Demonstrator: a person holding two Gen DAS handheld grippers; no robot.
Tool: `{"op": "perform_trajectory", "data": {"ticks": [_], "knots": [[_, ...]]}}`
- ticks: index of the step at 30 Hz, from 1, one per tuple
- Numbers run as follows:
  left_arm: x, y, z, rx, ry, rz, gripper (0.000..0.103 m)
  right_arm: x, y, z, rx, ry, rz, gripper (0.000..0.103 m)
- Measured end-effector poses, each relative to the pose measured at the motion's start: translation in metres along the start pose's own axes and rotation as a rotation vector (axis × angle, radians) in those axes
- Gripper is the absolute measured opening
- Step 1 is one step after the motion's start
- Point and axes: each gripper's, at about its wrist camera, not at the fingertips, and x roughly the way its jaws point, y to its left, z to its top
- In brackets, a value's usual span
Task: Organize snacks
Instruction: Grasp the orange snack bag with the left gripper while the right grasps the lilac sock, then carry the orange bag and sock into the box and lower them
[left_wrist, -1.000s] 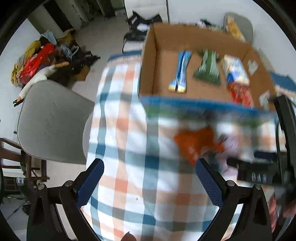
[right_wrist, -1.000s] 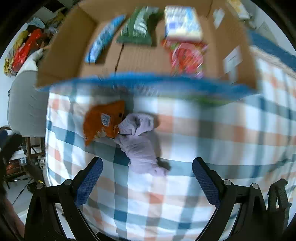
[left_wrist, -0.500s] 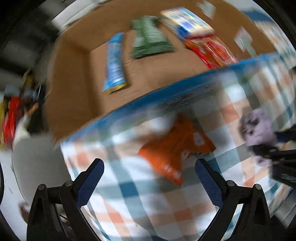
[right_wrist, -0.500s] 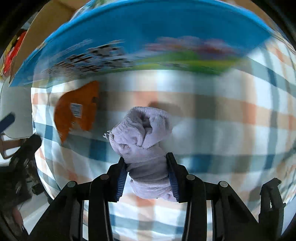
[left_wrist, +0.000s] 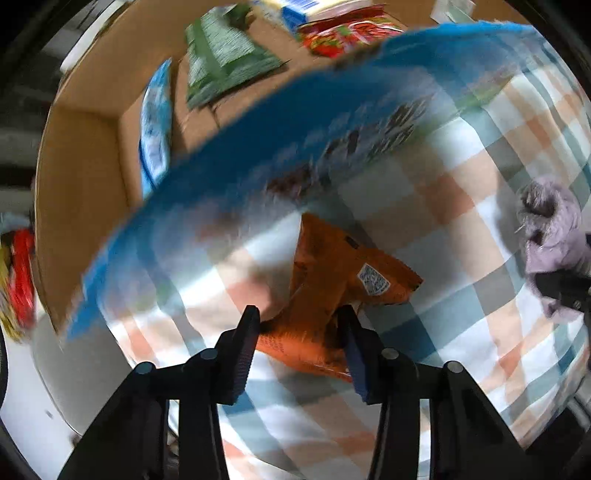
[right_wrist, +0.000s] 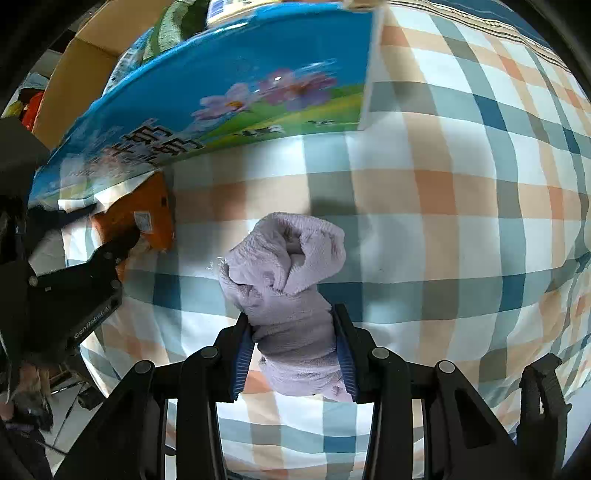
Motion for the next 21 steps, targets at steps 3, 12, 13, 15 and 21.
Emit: {"op": "perform_trajectory", "data": {"ticks": [3,12,13,15,21], "knots": [[0.000,0.019,-0.015,-0.173,0.025,-0.124,0.038,0.001,0.006,-0.002,-0.015,0.008,0.000,0.043],[0.019,0.034,-0.053,-0.409,0.092,-0.336,0.049,0.020,0.009,-0.010,-0.038,0.073,0.012,0.043],[0.023,0.032,-0.052,-0.402,0.092,-0.332,0.052,0.025,0.009,-0.009,-0.032,0.086,0.014,0.043],[0.030,0.028,-0.048,-0.390,0.099,-0.340,0.051,0.036,0.008,-0.007,-0.024,0.116,0.011,0.043],[0.005,0.013,-0.058,-0.412,0.038,-0.328,0.032,0.029,0.009,-0.009,-0.015,0.112,0.005,0.042]]}}
